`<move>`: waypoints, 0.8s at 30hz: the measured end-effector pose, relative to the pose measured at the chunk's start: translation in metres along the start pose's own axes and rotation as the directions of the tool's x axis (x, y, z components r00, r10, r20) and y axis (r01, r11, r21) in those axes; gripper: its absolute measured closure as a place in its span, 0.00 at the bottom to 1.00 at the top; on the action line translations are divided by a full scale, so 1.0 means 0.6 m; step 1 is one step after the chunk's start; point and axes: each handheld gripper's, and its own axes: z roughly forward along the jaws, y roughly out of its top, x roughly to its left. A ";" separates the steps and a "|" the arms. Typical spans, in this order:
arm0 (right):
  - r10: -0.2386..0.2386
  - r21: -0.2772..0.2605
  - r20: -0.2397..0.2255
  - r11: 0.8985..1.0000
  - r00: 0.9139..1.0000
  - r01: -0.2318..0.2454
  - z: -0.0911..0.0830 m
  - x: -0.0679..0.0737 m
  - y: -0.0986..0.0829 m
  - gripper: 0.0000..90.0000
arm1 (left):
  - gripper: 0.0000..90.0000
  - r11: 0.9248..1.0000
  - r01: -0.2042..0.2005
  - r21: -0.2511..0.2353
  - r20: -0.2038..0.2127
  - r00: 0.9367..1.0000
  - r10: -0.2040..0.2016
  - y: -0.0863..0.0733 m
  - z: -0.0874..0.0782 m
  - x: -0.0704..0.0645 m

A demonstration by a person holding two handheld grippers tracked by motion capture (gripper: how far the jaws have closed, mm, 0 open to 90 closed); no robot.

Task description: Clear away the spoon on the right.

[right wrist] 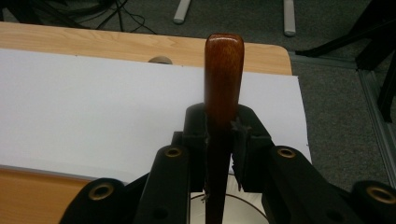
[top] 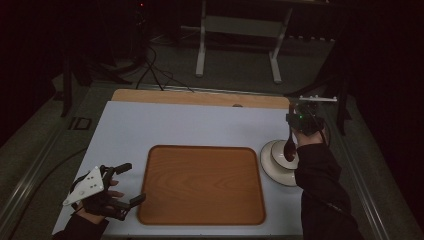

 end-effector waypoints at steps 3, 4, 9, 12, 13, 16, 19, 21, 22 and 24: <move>-0.002 -0.002 0.001 1.000 1.000 0.002 -0.008 0.007 0.002 0.86 | 0.02 1.000 -0.001 0.001 0.000 1.000 0.001 0.000 0.000 0.000; -0.001 -0.003 0.002 1.000 1.000 0.001 -0.011 0.009 0.003 0.86 | 0.02 1.000 -0.001 0.001 0.001 1.000 0.001 0.000 0.000 -0.001; 0.009 -0.010 -0.023 1.000 1.000 -0.010 -0.022 0.028 0.002 0.86 | 0.02 1.000 -0.001 0.001 0.003 1.000 0.001 0.000 0.001 -0.001; 0.006 -0.013 -0.033 1.000 0.999 -0.006 -0.025 0.042 -0.004 0.86 | 0.02 1.000 -0.002 -0.001 0.005 1.000 0.002 0.000 0.001 -0.001; 0.003 -0.013 -0.034 1.000 0.999 -0.004 -0.026 0.047 -0.006 0.86 | 0.02 1.000 -0.003 -0.001 0.005 1.000 0.003 0.000 0.001 -0.002; -0.001 -0.015 -0.046 1.000 0.999 0.000 -0.027 0.062 -0.010 0.86 | 0.02 1.000 -0.003 -0.001 0.006 1.000 0.003 0.000 0.000 -0.002; 0.000 -0.015 -0.059 1.000 0.998 -0.001 -0.025 0.077 -0.015 0.86 | 0.02 1.000 -0.003 -0.001 0.007 1.000 0.003 0.000 0.001 -0.002; 0.006 -0.017 -0.075 1.000 0.997 -0.008 -0.023 0.088 -0.019 0.86 | 0.02 1.000 -0.004 0.000 0.007 1.000 0.004 0.000 0.001 -0.002; 0.004 -0.014 -0.079 1.000 0.997 -0.005 -0.022 0.095 -0.021 0.86 | 0.02 1.000 -0.005 0.001 0.007 1.000 0.005 0.000 0.001 -0.002; 0.006 -0.014 -0.096 1.000 0.995 -0.007 -0.019 0.108 -0.025 0.86 | 0.02 1.000 -0.006 0.003 0.008 1.000 0.006 0.000 0.001 -0.003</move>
